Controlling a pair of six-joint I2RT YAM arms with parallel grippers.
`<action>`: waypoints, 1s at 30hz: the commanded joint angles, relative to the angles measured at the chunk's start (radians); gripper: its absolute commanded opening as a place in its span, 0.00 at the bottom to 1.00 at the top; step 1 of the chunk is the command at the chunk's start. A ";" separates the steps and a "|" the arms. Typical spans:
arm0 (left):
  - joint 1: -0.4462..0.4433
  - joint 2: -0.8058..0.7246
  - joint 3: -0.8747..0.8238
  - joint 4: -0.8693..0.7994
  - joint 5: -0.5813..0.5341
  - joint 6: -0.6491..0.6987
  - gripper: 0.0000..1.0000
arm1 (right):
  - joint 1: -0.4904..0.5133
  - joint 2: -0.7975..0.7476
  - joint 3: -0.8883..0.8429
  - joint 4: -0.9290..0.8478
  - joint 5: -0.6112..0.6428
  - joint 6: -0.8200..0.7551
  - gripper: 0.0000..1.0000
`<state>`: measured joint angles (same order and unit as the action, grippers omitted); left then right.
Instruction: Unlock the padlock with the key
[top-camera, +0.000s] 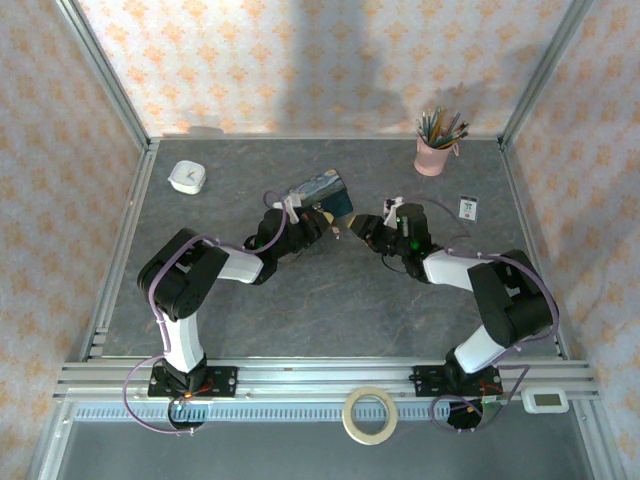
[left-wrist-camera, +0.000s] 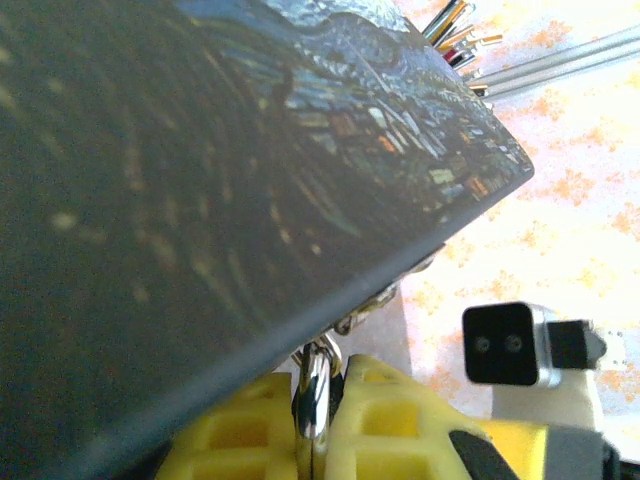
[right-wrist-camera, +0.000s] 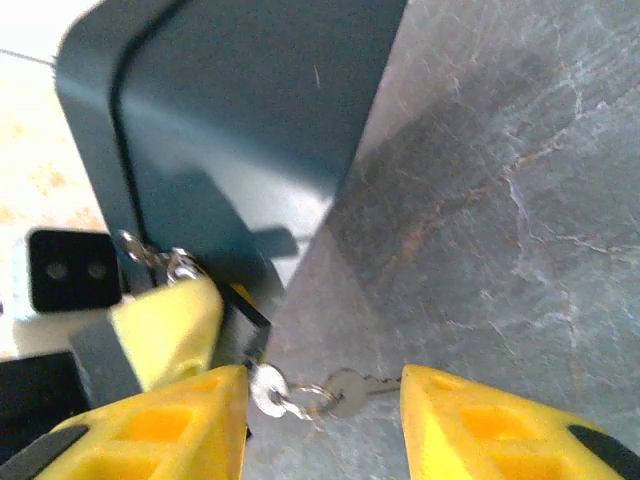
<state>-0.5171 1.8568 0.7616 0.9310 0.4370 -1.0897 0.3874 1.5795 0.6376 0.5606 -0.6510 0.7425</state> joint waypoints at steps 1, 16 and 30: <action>0.003 -0.029 0.030 0.075 0.017 -0.052 0.00 | 0.008 0.011 -0.018 0.051 -0.073 -0.065 0.42; -0.001 -0.015 -0.015 0.183 0.055 -0.130 0.00 | 0.030 0.176 -0.084 0.598 -0.225 0.213 0.31; -0.009 -0.019 -0.056 0.209 0.073 -0.140 0.00 | 0.031 0.227 -0.061 0.656 -0.204 0.285 0.05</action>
<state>-0.5171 1.8568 0.7227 1.0584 0.4786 -1.2316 0.4156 1.7973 0.5598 1.1515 -0.8654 1.0191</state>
